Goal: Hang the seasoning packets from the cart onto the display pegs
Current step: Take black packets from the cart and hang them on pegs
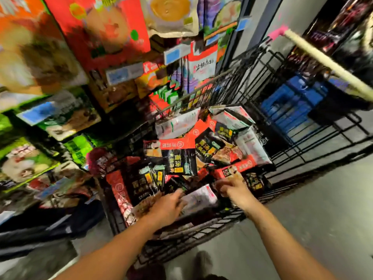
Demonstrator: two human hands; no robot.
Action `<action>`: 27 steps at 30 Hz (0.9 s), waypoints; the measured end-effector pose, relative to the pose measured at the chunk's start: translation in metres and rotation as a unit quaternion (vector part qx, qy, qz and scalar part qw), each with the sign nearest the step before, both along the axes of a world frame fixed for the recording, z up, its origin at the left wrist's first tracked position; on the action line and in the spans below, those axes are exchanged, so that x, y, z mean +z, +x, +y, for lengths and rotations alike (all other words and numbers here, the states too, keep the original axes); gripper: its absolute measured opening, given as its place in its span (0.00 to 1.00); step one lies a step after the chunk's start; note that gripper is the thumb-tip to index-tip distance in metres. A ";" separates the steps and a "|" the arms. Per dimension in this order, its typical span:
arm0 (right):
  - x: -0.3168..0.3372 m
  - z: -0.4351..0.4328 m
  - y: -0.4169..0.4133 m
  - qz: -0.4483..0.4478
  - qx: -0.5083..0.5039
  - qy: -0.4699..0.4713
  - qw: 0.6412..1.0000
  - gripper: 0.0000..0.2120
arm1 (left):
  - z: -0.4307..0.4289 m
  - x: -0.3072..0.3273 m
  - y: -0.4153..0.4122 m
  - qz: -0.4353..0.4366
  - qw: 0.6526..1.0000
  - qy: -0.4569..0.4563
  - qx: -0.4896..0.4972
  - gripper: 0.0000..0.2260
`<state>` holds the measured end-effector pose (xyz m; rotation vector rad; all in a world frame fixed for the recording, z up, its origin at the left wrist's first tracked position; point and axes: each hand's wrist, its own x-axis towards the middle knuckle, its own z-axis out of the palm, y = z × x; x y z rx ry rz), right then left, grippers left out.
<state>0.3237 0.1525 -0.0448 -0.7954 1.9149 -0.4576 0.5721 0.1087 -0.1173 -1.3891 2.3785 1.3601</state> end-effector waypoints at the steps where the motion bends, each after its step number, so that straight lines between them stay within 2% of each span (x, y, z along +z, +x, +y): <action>1: -0.002 -0.001 0.001 -0.007 -0.024 -0.018 1.000 0.18 | -0.006 -0.002 -0.001 0.006 0.999 0.022 0.027 0.09; 3: -0.004 -0.002 0.003 -0.015 -0.054 -0.032 0.998 0.16 | -0.019 -0.003 -0.004 0.021 0.997 0.049 0.059 0.13; 6: -0.003 -0.003 0.004 -0.016 -0.085 -0.036 0.996 0.12 | -0.037 -0.003 -0.003 0.098 0.989 0.025 0.108 0.25; 9: 0.007 -0.009 0.014 -0.119 -0.125 -0.040 0.984 0.06 | -0.044 0.023 -0.011 0.134 0.971 0.024 0.198 0.15; 10: 0.014 -0.011 0.021 -0.174 -0.127 -0.042 0.976 0.04 | -0.042 0.035 -0.019 0.133 0.969 0.002 0.209 0.16; 12: 0.018 -0.019 0.032 -0.243 -0.123 -0.054 0.961 0.09 | -0.031 0.059 -0.037 0.084 0.968 -0.121 0.203 0.12; 14: 0.023 -0.029 0.040 -0.276 -0.137 -0.091 0.947 0.14 | -0.013 0.075 -0.057 0.082 0.949 -0.218 0.213 0.05; 16: 0.020 -0.040 0.039 -0.254 -0.152 -0.143 0.945 0.07 | 0.003 0.073 -0.072 0.138 0.943 -0.227 0.203 0.09; 17: 0.018 -0.045 0.034 -0.225 -0.163 -0.164 0.946 0.06 | 0.009 0.065 -0.077 0.165 0.944 -0.226 0.173 0.11; 20: 0.010 -0.059 0.009 -0.159 -0.153 -0.175 0.960 0.14 | 0.018 0.046 -0.083 0.175 0.944 -0.265 0.087 0.16; 22: 0.012 -0.062 -0.005 -0.159 -0.118 -0.175 0.964 0.28 | 0.013 0.047 -0.080 0.145 0.944 -0.261 0.142 0.18; 24: 0.033 -0.063 -0.015 -0.195 -0.112 -0.160 0.961 0.27 | 0.005 0.056 -0.075 0.097 0.931 -0.232 0.264 0.22; 26: 0.039 -0.065 -0.025 -0.200 -0.116 -0.132 0.964 0.26 | -0.006 0.070 -0.071 0.089 0.920 -0.116 0.365 0.26; 27: 0.040 -0.065 -0.027 -0.196 -0.102 -0.122 0.968 0.27 | -0.010 0.076 -0.072 0.120 0.909 -0.021 0.399 0.24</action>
